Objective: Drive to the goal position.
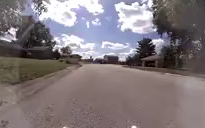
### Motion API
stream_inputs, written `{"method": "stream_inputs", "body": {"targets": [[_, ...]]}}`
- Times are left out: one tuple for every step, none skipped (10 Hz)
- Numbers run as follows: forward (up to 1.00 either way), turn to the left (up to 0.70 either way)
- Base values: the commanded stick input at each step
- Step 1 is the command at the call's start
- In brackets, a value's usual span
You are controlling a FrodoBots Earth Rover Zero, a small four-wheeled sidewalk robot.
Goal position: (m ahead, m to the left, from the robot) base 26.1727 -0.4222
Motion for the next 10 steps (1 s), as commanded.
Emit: {"method": "stream_inputs", "body": {"targets": [[0.70, 0.00], [0.70, 0.00], [0.70, 0.01], [0.70, 0.04], [0.70, 0.35], [0.70, 0.19], [0.70, 0.02], [0.70, 0.00], [0.70, 0.00], [0.70, 0.00]]}}
